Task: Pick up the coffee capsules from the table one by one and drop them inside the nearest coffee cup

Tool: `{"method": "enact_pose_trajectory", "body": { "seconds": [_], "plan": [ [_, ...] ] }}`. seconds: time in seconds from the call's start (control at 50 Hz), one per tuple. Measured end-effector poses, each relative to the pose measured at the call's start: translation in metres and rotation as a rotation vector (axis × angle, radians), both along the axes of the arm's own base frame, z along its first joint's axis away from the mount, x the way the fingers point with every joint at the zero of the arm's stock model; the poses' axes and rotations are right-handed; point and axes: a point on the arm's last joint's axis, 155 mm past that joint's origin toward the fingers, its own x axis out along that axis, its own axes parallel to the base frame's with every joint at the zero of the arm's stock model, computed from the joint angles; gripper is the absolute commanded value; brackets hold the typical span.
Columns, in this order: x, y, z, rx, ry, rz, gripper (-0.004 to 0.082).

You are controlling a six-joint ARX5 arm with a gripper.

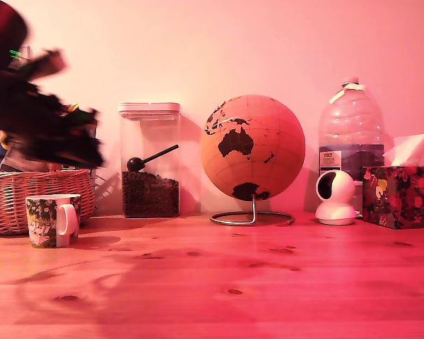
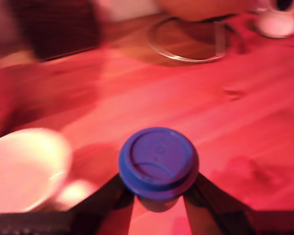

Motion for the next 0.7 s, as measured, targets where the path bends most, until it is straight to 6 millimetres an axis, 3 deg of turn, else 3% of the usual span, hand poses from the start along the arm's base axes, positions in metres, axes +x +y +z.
{"method": "enact_pose_trajectory", "body": {
  "seconds": [0.4,0.7],
  "plan": [
    [0.004,0.056,0.007,0.004,0.006,0.129,0.0145],
    [0.002,0.072,-0.002,0.008,0.046,0.165,0.0145]
  ]
}}
